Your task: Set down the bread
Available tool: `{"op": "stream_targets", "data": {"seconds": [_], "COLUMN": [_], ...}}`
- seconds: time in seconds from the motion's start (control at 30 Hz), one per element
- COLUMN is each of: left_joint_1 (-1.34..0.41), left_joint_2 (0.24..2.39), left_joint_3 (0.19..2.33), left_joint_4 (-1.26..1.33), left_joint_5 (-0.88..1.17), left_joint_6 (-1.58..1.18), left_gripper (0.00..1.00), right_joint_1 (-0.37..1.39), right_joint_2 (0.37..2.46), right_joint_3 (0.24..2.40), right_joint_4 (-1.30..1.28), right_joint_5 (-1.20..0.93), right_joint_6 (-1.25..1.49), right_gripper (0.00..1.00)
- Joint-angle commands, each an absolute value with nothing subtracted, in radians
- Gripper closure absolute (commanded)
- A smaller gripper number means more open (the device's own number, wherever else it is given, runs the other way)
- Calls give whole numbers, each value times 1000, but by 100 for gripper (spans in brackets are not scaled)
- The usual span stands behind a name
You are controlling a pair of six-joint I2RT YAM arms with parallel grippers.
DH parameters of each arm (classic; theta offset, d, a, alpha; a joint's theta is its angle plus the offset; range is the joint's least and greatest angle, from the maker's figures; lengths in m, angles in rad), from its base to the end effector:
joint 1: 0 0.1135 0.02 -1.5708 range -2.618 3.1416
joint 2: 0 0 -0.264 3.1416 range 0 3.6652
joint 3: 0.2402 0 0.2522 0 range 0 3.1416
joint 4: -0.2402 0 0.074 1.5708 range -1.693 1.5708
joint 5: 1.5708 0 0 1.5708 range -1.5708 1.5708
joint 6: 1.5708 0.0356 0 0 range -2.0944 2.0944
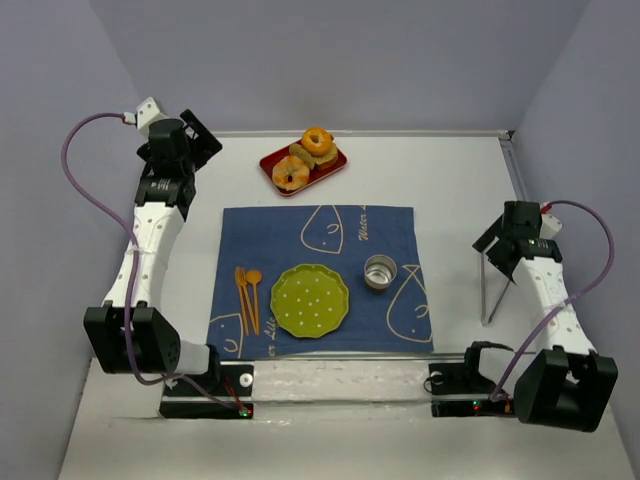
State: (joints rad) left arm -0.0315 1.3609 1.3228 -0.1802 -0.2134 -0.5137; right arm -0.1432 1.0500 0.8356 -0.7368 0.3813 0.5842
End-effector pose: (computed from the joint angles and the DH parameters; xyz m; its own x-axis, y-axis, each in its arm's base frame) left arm 0.3184 -0.0025 0.3988 -0.1021 -0.4773 -0.8728 -0.2595 0.8598 -0.4398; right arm 0.1990 -0.0421 0.2619 -0.4811 0.5866 -0.6515 0.7333 0.6765 0.0676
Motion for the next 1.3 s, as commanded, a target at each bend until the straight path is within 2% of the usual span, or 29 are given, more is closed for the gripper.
{"op": "stream_targets", "data": {"seconds": [0.0, 0.27, 0.63, 1.07, 1.13, 1.27], "left_joint_1": [-26, -9, 25, 60, 63, 64], "left_joint_2": [1385, 1466, 1569, 1646, 1647, 1637], "left_joint_3": [1381, 1400, 1479, 1539, 1551, 1558], "left_joint_4": [-114, -81, -75, -80, -86, -89], "left_joint_5": [-207, -173, -207, -215, -213, -219], "left_joint_6": [-468, -463, -459, -446, -446, -448], "left_gripper": [1, 1, 1, 1, 1, 1], "right_joint_1": [-176, -357, -357, -357, -357, -357], "right_joint_2": [1127, 1219, 1275, 1474, 1503, 1558], "right_joint_3": [828, 779, 735, 758, 772, 796], "right_joint_4": [-739, -736, -664, -580, -577, -566], "right_joint_5": [356, 204, 127, 259, 244, 218], "right_joint_6": [615, 575, 548, 581, 572, 545], "right_gripper": [0, 0, 0, 0, 3, 15]}}
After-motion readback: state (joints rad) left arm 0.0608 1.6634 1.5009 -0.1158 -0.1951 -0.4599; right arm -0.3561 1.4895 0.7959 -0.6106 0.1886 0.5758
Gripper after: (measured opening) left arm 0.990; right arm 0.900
